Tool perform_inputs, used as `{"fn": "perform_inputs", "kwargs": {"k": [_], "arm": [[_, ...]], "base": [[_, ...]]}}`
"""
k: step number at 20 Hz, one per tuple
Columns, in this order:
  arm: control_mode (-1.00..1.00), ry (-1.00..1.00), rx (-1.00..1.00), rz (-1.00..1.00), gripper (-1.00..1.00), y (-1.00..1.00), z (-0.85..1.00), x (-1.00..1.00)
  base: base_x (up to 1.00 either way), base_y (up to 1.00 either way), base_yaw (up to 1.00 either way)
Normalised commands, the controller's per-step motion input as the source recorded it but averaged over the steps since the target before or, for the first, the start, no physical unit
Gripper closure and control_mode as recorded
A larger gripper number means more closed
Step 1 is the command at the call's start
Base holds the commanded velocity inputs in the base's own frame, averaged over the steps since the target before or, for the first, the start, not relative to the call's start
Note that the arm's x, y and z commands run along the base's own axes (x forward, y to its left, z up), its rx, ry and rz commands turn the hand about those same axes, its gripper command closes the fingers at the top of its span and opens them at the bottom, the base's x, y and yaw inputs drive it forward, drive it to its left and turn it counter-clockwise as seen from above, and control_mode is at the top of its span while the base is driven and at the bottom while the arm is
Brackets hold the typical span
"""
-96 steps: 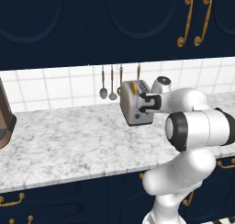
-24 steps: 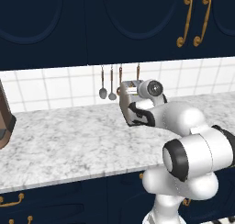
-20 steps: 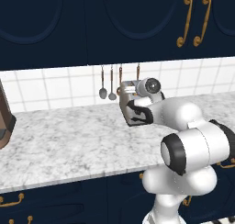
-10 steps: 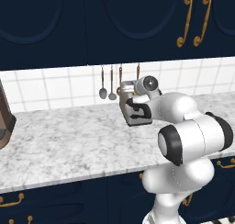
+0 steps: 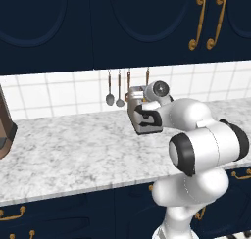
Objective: Start the toaster. Once the lever pops up, take the bread to the plate on the dining counter.
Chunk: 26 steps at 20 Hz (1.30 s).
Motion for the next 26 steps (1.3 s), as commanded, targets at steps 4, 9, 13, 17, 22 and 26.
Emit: {"fn": "perform_inputs", "kwargs": {"k": [4,9,13,17,22,26], "arm": [[-1.0,0.01,0.0,0.0,-1.0,-0.01,-0.06,0.03],[-1.0,0.0,0.0,0.0,-1.0,-0.06,-0.01,0.1],[-1.0,0.0,0.0,0.0,-1.0,-0.09,-0.09,0.15],[-1.0,0.0,0.0,0.0,-1.0,-0.05,-0.19,0.09],[-1.0,0.0,0.0,0.0,-1.0,0.0,-0.11,0.17],[-1.0,0.0,-0.01,0.0,-1.0,0.07,0.0,0.28]], "base": [[0.0,0.0,0.0],[0.0,0.0,0.0],[0.0,0.0,0.0],[0.0,0.0,0.0],[0.0,0.0,0.0],[0.0,0.0,0.0]]}}
